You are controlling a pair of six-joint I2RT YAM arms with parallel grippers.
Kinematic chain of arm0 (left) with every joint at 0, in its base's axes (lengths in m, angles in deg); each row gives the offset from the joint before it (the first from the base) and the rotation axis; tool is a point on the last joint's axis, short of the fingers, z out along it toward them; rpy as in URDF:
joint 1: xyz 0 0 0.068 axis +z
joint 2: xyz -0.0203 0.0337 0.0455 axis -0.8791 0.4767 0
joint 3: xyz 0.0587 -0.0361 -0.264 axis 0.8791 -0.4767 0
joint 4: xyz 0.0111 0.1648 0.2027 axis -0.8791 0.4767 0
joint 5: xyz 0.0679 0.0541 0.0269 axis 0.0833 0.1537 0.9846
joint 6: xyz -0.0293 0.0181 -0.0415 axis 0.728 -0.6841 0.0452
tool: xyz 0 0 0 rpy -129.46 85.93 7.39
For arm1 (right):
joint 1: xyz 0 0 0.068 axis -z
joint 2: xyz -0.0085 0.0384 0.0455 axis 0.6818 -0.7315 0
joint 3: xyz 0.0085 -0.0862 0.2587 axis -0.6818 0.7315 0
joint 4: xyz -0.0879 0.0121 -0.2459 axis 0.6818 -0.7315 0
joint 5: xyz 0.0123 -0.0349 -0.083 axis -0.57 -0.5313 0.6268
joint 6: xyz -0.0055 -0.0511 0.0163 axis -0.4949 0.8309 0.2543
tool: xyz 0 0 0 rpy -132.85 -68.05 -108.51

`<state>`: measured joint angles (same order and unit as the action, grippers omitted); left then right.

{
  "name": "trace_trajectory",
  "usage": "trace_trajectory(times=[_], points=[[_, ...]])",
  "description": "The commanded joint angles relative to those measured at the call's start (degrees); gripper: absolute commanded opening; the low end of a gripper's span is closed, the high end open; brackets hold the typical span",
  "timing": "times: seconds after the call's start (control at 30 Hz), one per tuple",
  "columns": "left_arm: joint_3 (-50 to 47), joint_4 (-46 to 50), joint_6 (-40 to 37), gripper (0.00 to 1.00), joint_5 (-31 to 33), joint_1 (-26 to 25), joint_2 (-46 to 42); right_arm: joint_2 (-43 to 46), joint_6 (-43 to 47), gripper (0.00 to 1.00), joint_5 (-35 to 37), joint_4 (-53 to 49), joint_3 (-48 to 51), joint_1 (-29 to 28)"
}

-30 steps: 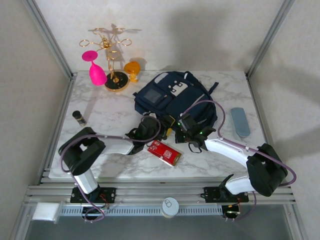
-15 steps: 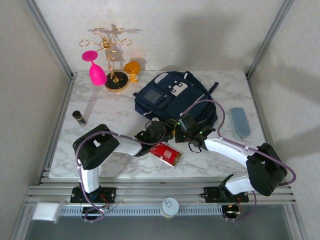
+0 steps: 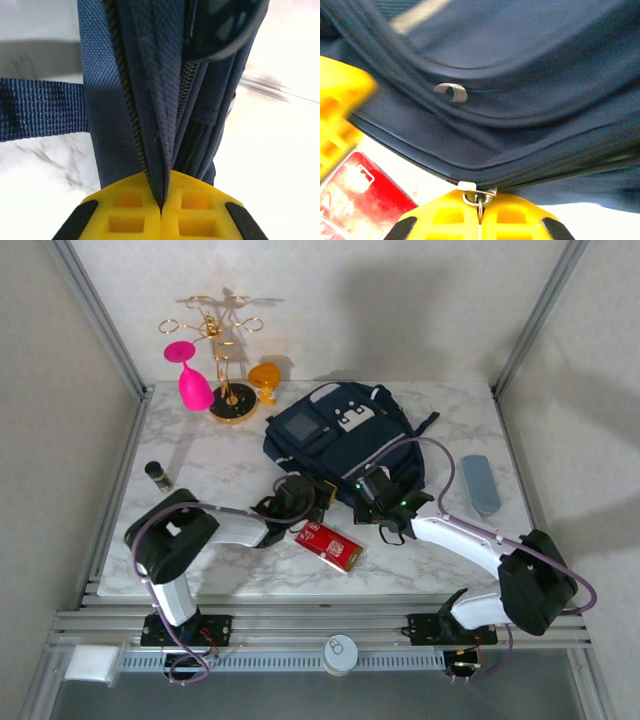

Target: Pack books, pencil case, and school supplies into a backpack

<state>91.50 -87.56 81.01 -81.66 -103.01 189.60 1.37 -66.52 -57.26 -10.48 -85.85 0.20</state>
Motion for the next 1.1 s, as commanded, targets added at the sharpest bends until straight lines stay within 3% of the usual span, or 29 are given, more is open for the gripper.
trace_trajectory(times=[0.0,0.13,0.3,0.4,0.6,0.73,0.87,0.93,1.07], points=[[-3.8,9.0,-10.4,0.00,2.0,9.7,-5.3,4.6,-4.9,0.00,7.9,-11.8,1.8,2.6],[-6.2,6.1,-12.5,0.00,-2.7,16.6,-9.1,3.5,-4.6,0.00,6.6,-10.9,2.5,2.7],[-0.2,13.1,-17.6,0.01,-6.1,16.9,-8.9,-1.4,-2.4,0.00,3.5,-5.3,-3.2,-2.1],[-3.4,14.0,-14.7,0.42,-3.6,15.2,-13.6,-1.7,-1.6,0.00,-1.1,0.1,-2.5,-2.1],[-9.7,13.0,-0.5,0.61,6.4,3.6,-20.7,-2.1,0.1,0.00,-1.6,2.7,-2.0,-2.1],[-8.2,12.0,9.0,0.66,8.8,-2.9,-17.4,-1.9,1.5,0.00,-0.9,3.0,-1.4,-2.2],[-1.0,13.1,11.0,0.67,9.7,-6.3,-10.4,-1.0,2.2,0.00,-0.1,3.6,0.3,-2.2],[1.4,13.5,11.6,0.65,10.5,-6.6,-7.5,-0.6,2.9,0.00,-0.5,4.6,0.9,-2.2],[6.5,23.4,10.5,0.53,17.0,-6.7,-4.5,-0.6,4.3,0.00,-0.5,5.0,1.6,-1.7]])
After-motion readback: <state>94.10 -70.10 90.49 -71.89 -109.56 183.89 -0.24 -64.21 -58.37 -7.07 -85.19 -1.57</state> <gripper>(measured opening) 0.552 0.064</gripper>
